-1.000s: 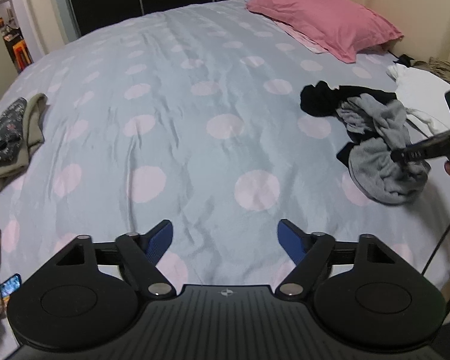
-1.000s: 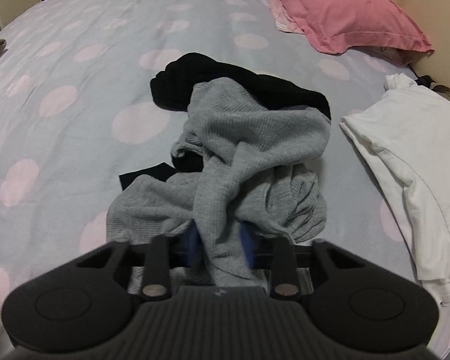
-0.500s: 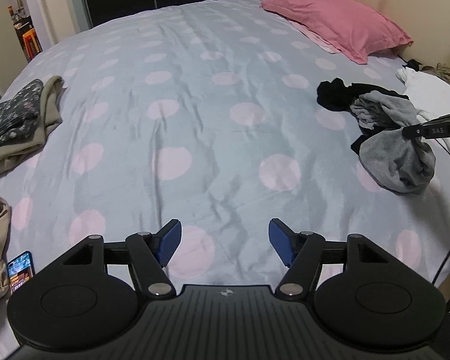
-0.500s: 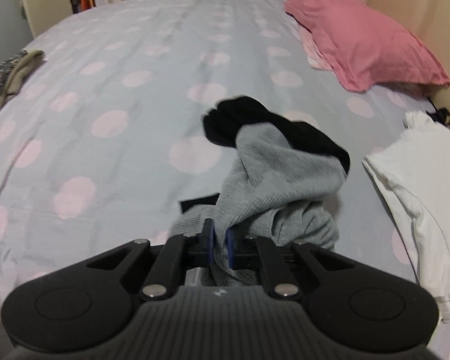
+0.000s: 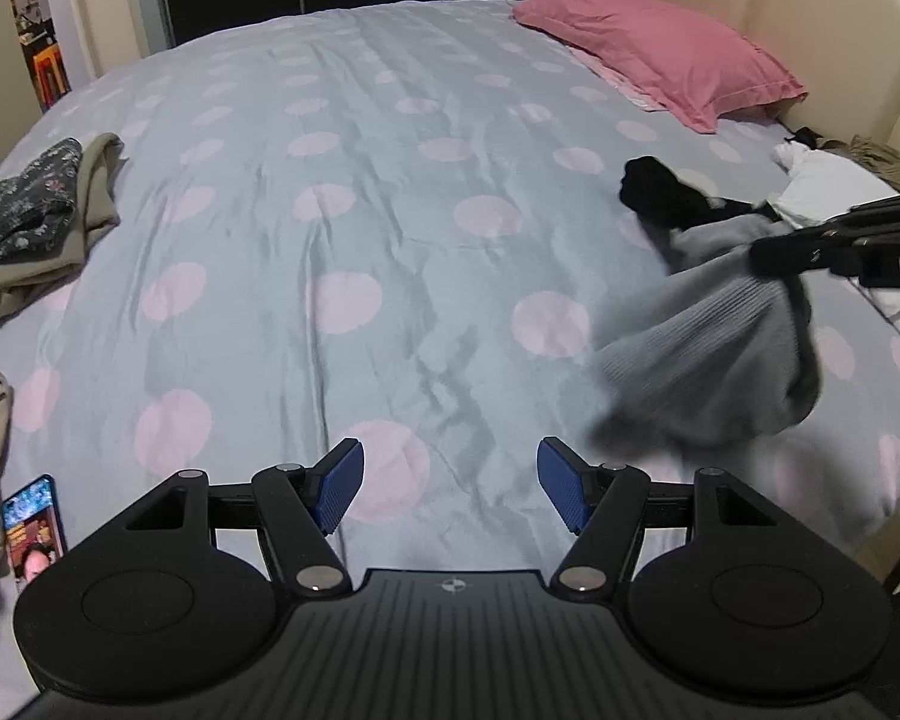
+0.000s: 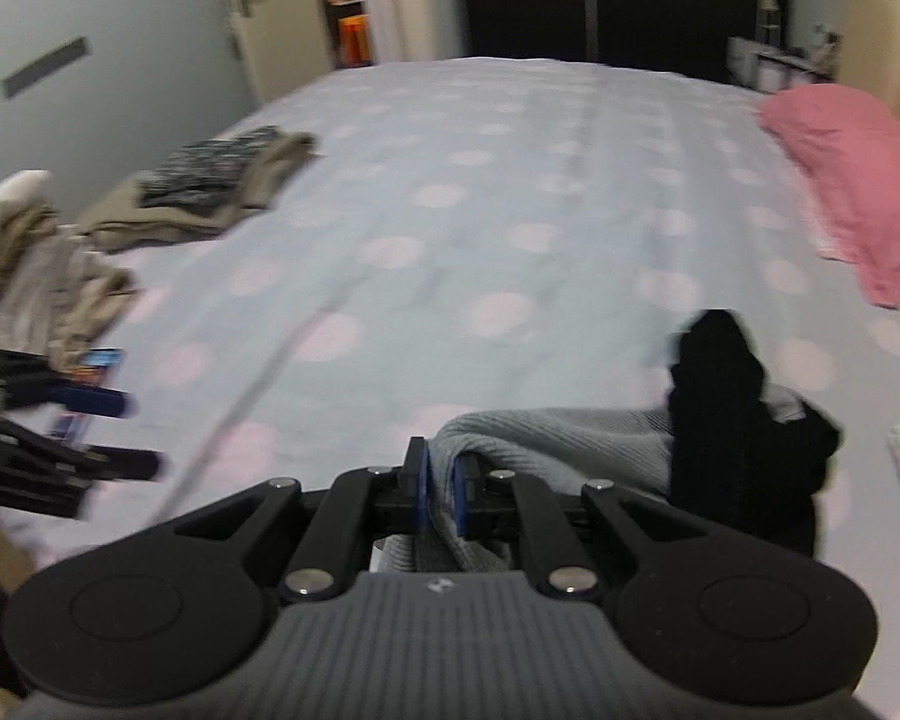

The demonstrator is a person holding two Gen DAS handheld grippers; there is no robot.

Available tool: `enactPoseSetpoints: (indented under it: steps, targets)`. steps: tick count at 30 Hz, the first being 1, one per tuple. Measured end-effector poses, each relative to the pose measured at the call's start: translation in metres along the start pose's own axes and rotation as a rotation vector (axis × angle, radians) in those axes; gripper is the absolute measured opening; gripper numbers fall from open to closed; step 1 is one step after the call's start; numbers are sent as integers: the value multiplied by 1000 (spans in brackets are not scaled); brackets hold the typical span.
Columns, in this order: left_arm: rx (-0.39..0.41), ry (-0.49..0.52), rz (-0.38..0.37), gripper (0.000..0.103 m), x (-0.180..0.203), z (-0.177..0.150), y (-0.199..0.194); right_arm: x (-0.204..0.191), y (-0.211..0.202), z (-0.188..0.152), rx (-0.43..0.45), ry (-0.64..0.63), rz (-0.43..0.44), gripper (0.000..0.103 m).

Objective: Fold clothes
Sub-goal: 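Lift the grey garment with the right gripper while the left gripper grasps another edge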

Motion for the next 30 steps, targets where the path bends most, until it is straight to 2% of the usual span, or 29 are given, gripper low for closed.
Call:
enactPoseSetpoints:
  steps: [7,14,20,24,27,30]
  targets:
    - [28,34,-79,63,14,-7,-6,-55,-16,11,15,-12,154,10]
    - [5,77,-124,63,30,-20,8,-79,-9,7,-20,-42,184,10]
    - [-8,173,-141,63,52,-26,16,-87,-13,6,-28,-46,207,10]
    - [2,162,-154,63,52,-25,15,-94,-21,5,-26,-55,242,10]
    - [5,136,-194,53,51,-26,15,-99,-27,4,-24,-58,267,10]
    - [-4,115,-228,29,53,-27,16,-102,-33,5,-21,-51,298,9]
Point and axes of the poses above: each gripper's, at about its wrist camera, not at the fingertips, and y roughly the way its jaws point, x to its right, z to its top, the point moved 9 cm from there along y, roughly the way its jaws point, and after that the axes turned 15 degrees about -z, right-handed, at the moved point
